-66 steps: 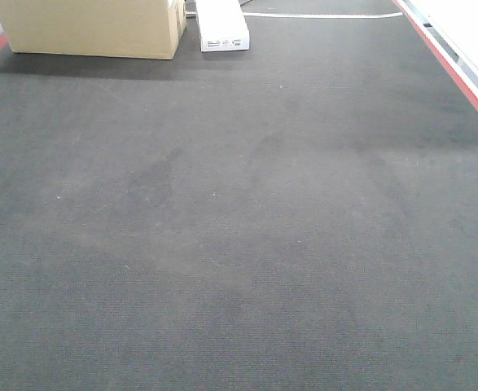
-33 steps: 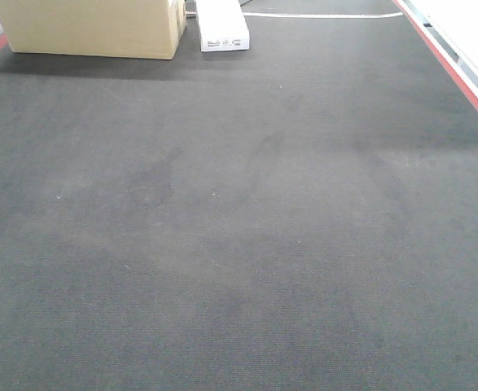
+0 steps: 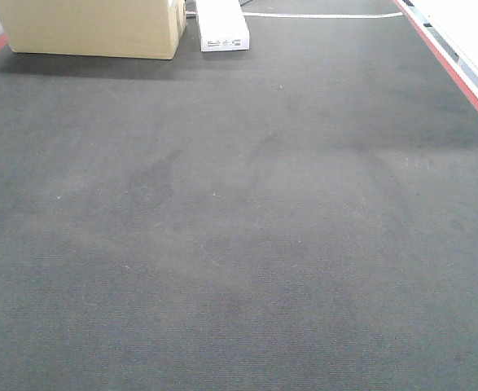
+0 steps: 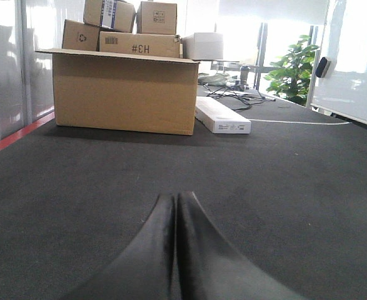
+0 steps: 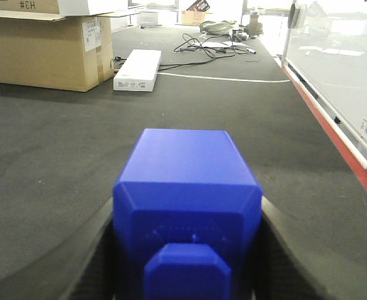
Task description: Pour parts from conveyor to right shelf
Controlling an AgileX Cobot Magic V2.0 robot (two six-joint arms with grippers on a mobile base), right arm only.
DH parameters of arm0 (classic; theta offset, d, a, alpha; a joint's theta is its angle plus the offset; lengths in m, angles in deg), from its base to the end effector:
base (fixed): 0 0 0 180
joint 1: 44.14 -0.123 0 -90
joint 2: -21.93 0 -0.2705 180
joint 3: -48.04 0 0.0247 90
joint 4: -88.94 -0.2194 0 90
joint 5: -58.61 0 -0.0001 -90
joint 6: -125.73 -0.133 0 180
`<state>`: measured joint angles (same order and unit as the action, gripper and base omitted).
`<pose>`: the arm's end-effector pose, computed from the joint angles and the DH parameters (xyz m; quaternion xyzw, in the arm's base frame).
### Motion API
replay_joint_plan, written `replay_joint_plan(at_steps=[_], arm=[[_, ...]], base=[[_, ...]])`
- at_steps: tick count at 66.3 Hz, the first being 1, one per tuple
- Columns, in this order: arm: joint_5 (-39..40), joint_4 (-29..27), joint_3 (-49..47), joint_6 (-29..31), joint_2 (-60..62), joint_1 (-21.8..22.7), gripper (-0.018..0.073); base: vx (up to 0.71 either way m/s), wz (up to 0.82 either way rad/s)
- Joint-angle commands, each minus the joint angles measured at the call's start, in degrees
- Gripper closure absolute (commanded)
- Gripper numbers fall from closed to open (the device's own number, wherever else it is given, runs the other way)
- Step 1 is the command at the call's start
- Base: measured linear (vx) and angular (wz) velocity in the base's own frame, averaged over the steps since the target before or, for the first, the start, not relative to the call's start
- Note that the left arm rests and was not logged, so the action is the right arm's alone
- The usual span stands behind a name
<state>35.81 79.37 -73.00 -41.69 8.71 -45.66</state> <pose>0.0700 0.0104 0.2646 -0.0556 0.7333 0.0105 0.6775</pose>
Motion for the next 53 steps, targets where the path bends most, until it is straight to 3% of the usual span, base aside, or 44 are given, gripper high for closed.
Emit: replay_joint_plan(at_steps=[1,31,53], arm=[[5.0,0.1,-1.4,0.6,-0.7,0.3,0.0564],[5.0,0.1,-1.4,0.6,-0.7,0.3,0.0564],[5.0,0.1,-1.4,0.6,-0.7,0.3,0.0564]], base=[[0.00,0.00],[-0.02,0.01],[-0.21,0.03]])
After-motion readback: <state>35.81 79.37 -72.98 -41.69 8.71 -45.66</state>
